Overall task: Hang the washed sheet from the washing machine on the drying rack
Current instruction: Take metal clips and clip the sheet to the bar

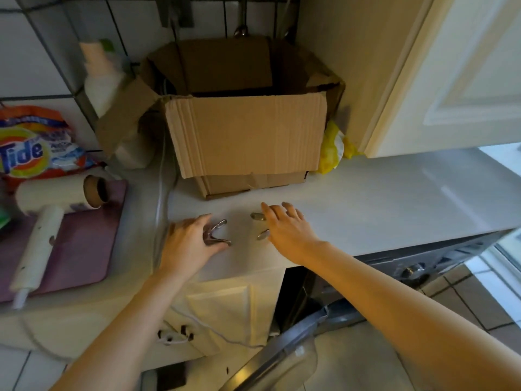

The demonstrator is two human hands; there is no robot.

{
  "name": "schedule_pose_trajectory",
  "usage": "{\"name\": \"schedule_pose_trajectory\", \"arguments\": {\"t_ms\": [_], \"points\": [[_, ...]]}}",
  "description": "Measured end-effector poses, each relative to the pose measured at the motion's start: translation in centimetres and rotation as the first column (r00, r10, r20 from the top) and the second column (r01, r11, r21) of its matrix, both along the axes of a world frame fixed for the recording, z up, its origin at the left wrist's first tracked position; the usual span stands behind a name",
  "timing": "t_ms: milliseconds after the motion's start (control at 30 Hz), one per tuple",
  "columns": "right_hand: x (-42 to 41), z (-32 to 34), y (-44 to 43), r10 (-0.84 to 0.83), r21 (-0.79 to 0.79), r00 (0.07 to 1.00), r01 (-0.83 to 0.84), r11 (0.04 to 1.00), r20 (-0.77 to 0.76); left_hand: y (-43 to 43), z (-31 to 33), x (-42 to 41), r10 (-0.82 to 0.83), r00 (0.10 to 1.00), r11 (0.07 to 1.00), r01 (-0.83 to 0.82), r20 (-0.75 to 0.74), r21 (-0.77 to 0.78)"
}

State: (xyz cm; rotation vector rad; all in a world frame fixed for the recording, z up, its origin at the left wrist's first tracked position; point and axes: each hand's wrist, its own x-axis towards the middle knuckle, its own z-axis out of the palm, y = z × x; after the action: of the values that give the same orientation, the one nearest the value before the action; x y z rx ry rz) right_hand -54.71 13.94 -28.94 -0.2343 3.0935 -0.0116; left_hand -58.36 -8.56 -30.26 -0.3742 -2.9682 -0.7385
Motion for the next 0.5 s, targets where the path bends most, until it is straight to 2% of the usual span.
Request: {"name": "schedule_pose_trajectory", "arguments": {"t_ms": [233, 500], "points": [[-1.0, 0.3, -0.2, 0.033, 0.012, 0.999, -0.033, 0.999, -0.013, 0.7, 0.3, -0.4, -0.031, 0.997, 1.000, 0.031, -0.066, 0.004], [-0.4, 2.1, 0.0, 0.044, -0.042, 0.998, -0.046, 0.998, -0.052, 1.3, 1.9, 1.0, 0.019, 0.998, 0.983, -0.008, -0.057, 0.181]]}}
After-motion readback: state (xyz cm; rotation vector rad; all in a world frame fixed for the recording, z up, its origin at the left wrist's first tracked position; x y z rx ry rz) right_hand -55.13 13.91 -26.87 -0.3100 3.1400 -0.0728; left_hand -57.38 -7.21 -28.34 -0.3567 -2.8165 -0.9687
